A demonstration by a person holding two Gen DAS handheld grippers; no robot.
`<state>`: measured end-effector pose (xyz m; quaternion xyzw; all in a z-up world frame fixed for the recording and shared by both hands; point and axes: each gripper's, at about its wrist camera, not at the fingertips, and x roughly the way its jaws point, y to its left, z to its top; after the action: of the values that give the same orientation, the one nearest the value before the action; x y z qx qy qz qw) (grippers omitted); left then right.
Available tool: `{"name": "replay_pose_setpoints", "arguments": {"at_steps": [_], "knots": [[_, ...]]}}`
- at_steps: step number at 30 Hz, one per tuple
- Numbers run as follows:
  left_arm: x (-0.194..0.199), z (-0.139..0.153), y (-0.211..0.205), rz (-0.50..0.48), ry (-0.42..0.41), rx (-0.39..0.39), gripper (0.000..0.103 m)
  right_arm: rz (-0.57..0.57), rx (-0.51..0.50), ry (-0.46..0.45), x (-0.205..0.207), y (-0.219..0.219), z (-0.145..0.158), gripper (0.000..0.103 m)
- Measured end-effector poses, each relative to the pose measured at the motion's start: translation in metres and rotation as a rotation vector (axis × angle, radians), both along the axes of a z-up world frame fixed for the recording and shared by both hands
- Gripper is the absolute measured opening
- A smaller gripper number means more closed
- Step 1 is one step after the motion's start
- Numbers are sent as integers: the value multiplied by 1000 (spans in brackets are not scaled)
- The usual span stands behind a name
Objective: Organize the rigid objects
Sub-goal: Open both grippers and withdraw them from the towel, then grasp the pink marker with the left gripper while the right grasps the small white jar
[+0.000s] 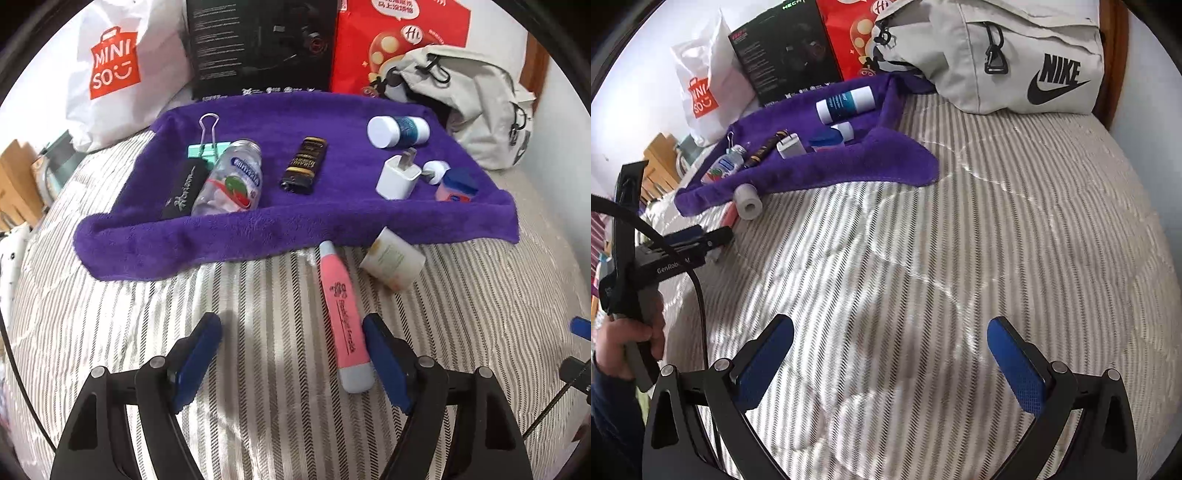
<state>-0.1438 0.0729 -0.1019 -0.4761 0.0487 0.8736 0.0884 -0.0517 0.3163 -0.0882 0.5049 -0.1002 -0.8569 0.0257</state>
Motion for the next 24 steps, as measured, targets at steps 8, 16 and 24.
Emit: {"name": "replay_pose_setpoints", "arguments": {"at_steps": [8,16,24], "knots": [[-1,3,16,-104,20,1,34,45,2,37,-14,-18,3,102],[-4,4,11,-154,16,50,17,125,20,65,-36,-53,5,100],[-2,6,-51,-59,18,26,17,242,72,129,-66,-111,2,86]]}}
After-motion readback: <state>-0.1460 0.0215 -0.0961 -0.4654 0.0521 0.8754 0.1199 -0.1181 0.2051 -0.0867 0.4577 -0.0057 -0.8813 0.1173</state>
